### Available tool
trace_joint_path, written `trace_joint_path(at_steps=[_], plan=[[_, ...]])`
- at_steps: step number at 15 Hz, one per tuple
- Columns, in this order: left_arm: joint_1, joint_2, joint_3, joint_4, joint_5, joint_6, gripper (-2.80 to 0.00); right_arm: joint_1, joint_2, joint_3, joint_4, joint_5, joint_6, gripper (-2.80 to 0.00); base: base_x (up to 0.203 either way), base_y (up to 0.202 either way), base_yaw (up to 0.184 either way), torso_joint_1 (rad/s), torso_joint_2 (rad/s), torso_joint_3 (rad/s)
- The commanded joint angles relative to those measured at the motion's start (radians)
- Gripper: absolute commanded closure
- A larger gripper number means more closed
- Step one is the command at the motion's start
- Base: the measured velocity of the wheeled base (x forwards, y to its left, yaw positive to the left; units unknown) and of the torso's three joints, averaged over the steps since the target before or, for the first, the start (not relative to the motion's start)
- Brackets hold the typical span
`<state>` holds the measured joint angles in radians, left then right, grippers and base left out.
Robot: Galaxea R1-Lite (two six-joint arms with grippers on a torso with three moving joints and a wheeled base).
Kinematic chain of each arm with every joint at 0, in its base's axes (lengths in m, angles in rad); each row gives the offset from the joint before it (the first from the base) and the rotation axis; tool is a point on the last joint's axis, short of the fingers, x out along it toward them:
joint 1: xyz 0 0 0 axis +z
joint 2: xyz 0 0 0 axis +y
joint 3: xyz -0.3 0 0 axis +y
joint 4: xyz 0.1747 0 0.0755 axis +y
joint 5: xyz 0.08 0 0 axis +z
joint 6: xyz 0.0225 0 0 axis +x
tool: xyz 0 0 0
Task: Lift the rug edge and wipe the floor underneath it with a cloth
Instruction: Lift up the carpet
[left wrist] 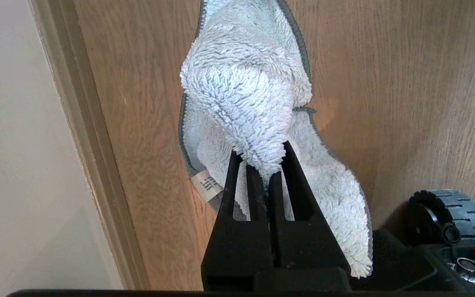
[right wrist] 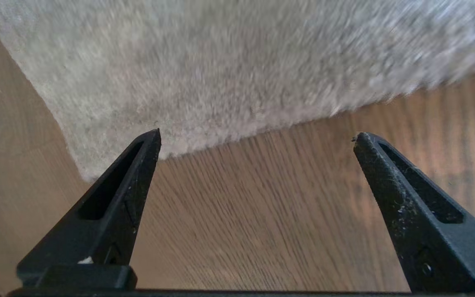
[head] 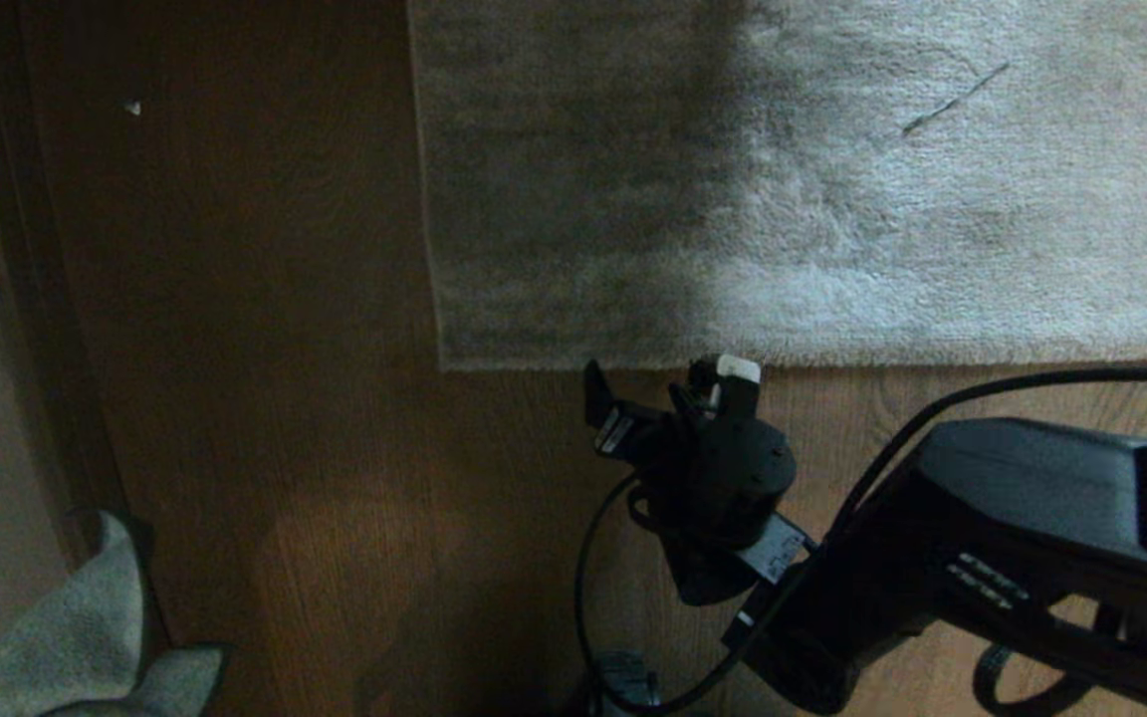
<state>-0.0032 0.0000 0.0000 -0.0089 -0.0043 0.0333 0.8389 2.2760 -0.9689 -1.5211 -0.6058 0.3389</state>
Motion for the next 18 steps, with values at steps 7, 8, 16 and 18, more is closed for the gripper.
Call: trace_joint_path(at_steps=[7,8,16,18], plan=[[0.000,0.000,0.000,0.000,0.000,0.000,0.00,-0.002,0.111,-0.110,-0.045,-0.007,-0.018,-2.80,0.000,0.000,0.000,0.000,0.00,0.000],[0.000,0.000,0.000,0.000,0.000,0.000,0.00,-0.004,0.118,-0.117,-0.047,-0.007,-0.018,-2.80,0.000,0.000,0.000,0.000,0.00,0.000],[0.000,0.000,0.000,0.000,0.000,0.000,0.00,-0.054,0.154,-0.209,-0.048,-0.008,-0.075,-2.80,0.000,0.000,0.000,0.000,0.00,0.000],[0.000,0.000,0.000,0.001,0.000,0.000,0.00,-0.066,0.154,-0.226,-0.048,-0.007,-0.081,-2.80,0.000,0.000,0.000,0.000,0.00,0.000]])
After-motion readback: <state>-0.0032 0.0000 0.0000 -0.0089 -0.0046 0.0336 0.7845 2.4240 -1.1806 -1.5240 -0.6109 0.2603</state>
